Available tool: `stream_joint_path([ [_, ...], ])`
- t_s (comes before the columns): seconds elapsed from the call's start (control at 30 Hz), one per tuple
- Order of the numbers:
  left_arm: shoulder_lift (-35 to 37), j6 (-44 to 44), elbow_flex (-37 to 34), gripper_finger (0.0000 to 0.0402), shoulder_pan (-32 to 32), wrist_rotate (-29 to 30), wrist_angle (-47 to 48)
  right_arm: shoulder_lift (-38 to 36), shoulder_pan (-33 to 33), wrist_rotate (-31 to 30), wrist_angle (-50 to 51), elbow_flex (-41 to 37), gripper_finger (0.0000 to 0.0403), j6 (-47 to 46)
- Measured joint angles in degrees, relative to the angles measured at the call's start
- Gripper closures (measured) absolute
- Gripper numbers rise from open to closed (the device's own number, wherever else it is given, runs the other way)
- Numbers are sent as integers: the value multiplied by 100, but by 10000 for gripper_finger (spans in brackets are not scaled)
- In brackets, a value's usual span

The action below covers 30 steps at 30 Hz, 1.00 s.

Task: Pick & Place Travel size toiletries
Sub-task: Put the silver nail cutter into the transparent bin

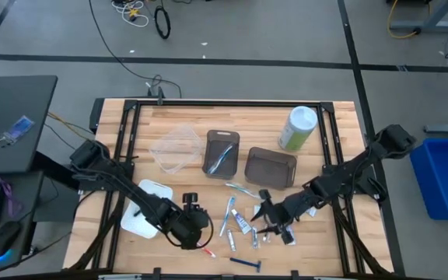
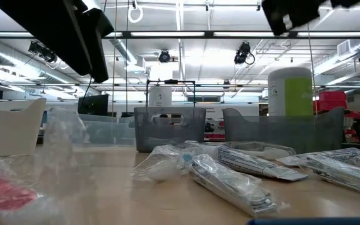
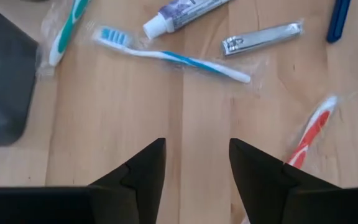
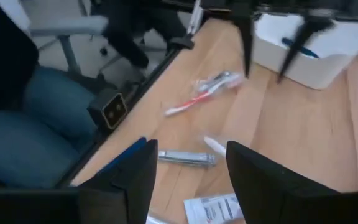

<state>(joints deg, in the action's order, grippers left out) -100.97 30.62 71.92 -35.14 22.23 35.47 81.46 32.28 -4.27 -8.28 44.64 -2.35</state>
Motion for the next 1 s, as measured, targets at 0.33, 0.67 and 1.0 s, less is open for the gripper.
stream_joint_path([
  [0.33,13,-101,359,215,-4,-239,262,1714,331,-284,3160,2080,201,173],
  [0.67,13,-97,516,215,-61,-263,406,2071,343,-409,4605,2128,206,-721],
  [1.0,13,319,511,215,-52,-21,939,2071,354,229,4562,1701,205,-1022],
])
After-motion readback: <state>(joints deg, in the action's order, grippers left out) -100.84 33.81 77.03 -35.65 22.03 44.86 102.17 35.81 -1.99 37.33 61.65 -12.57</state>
